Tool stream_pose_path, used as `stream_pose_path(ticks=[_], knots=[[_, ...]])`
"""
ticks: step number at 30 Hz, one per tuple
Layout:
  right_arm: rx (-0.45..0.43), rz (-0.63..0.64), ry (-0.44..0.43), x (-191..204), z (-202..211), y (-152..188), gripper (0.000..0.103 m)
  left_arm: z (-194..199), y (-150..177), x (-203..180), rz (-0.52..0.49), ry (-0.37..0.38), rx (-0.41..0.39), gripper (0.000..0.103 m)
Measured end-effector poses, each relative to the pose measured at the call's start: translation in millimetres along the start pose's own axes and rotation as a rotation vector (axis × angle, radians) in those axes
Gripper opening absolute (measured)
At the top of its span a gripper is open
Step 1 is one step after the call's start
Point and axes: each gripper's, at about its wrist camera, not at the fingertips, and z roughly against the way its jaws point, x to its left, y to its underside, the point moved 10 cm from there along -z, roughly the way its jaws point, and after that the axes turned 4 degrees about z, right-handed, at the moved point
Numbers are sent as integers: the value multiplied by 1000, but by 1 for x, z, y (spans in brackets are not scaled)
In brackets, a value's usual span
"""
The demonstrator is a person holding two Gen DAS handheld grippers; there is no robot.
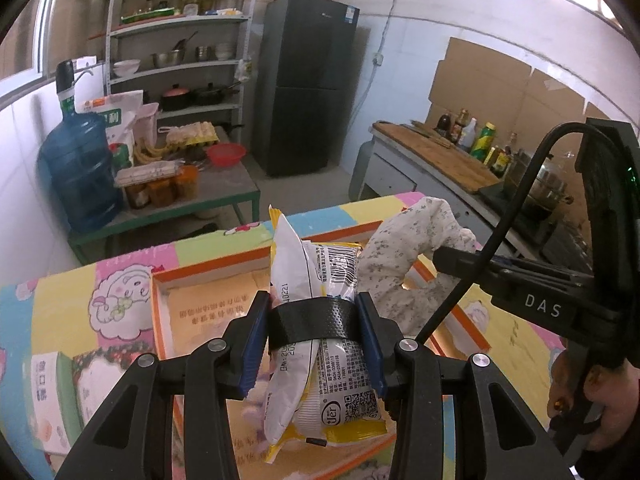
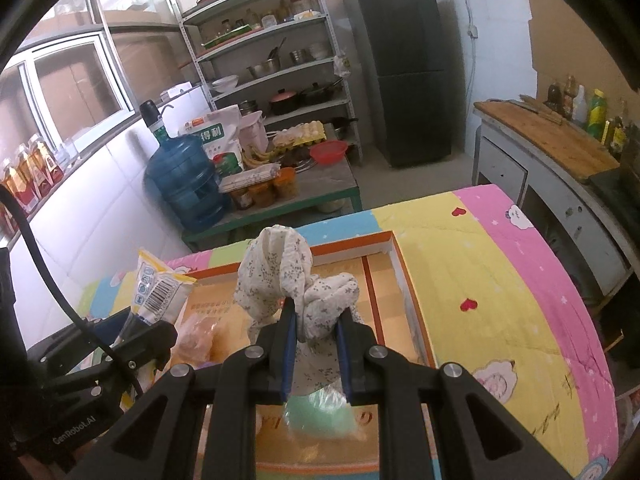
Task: Organize soft objects
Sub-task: 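Carry the snack bag with the left tool while the right tool carries the scrunchie to the box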
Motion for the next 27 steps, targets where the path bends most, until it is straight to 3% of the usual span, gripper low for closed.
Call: stream_pose_path(ticks=[17,27], knots=[[115,-2,-14,-28,-76,-3,19,-82,-18,15,27,-53,128,44],[162,-4,-2,-38,-100,3,20,-116,-7,16,41,-48,210,44]])
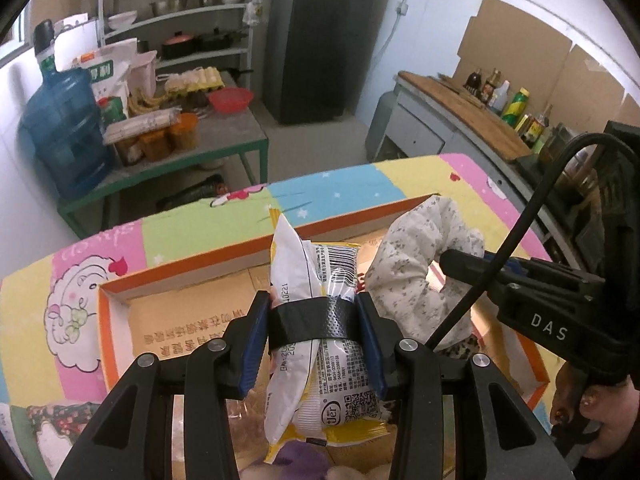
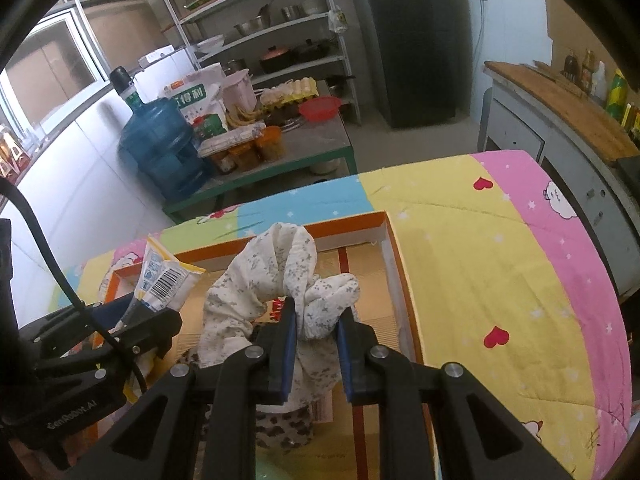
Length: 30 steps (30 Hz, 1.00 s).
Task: Organize soft objects
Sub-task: 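Carry the snack bag with the left tool while the right tool carries the scrunchie to the box, then open the left tool releasing the snack bag while the right tool releases the scrunchie in the box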
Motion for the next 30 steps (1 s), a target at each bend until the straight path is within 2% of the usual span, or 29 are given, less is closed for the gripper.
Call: stream_pose_path(ticks=[12,19,24,30], knots=[[16,-14,3,-5,-12,0,20,-27,10,1,10,8,69,44],[26,-16,-8,-6,-15,4,29,-34,14,6,23,21,84,44],[23,-34,-16,-8,-15,4,32,-29,11,4,35,33,58,57],[4,-43,-18,-10,-9,1,32,-21,8,4,46,38,34,60]])
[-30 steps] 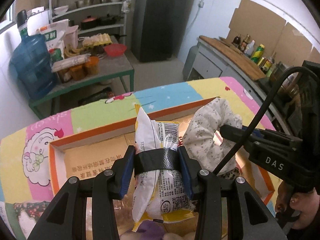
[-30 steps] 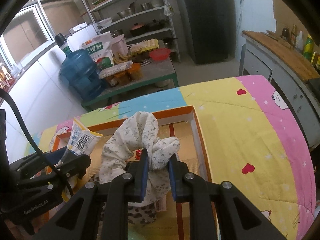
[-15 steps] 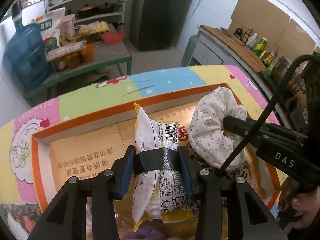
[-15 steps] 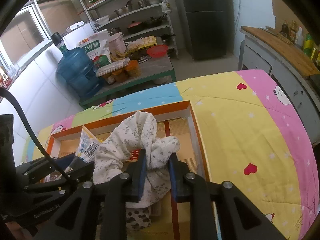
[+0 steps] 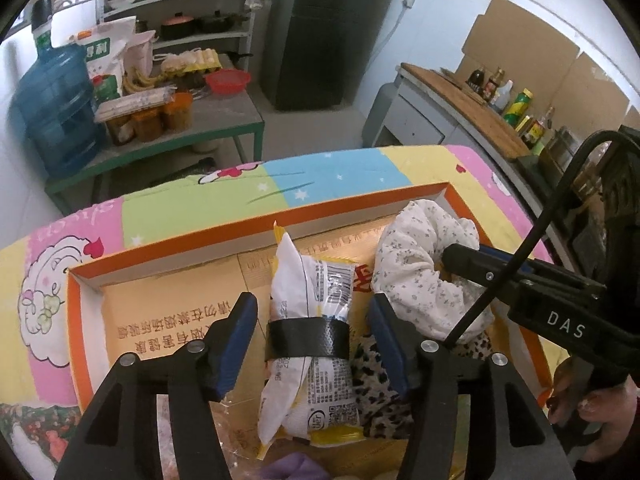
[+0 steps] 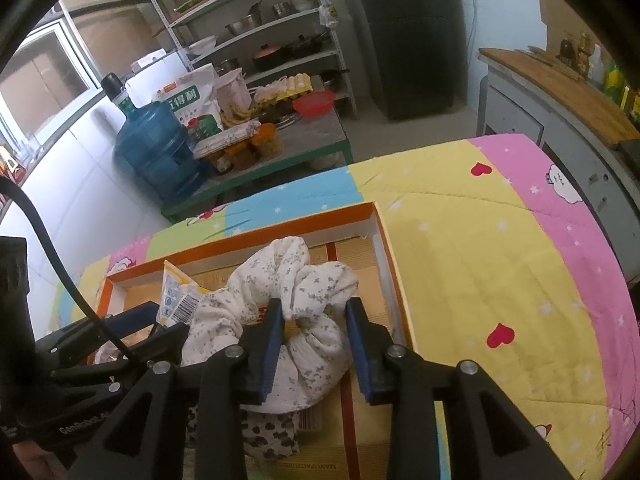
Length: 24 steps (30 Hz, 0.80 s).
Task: Organize soft objects
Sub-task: 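Open the left tool releasing the snack bag while the right tool releases the scrunchie in the box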
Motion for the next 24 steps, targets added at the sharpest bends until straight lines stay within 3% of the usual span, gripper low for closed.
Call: stream_pose_path(ticks=[8,10,12,15,24], knots=[[-23,-9,4,-1,12,-2,35,14,-7,-1,-4,-1,-37,60],[-28,-17,-2,0,15,-3,60,18,-8,-1,-3,2,-44,61],[-24,-33,-23,1,17,-3,73,20,-8,-1,-4,3,-48,62],[-5,-63,-61,1,17,-1,74,25,-8,-2,-5,8,-56,63],[-33,-38,-22,2,34,4,74,39,-8,-6,-21,10,-82,63]])
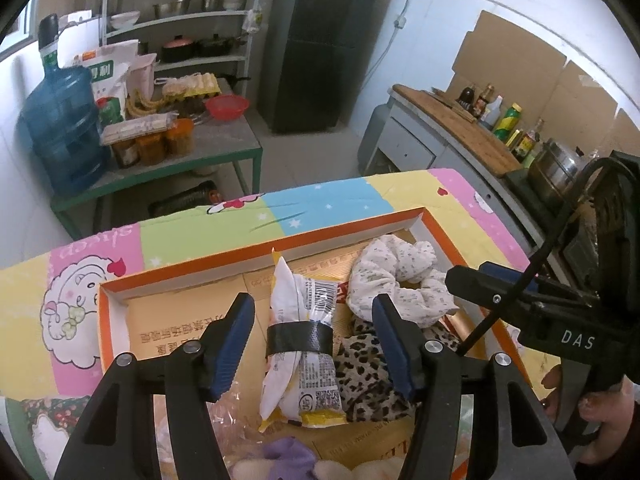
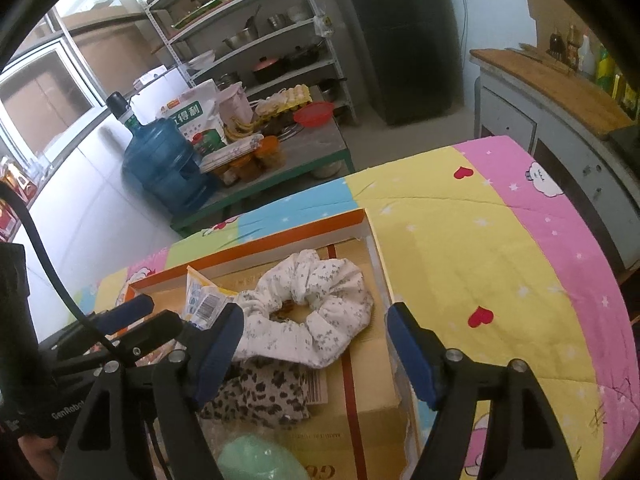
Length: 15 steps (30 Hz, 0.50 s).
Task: Organize soft objects
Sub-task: 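Open the left tool releasing the snack bag while the right tool releases the scrunchie in the box, then lift both open tools out of the box toward the remaining items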
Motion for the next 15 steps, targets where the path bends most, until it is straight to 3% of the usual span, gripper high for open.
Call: stream_pose_path(ticks=[15], knots=[[-66,20,37,25,45,7,74,62,-2,-7,-32,34,-88,63]])
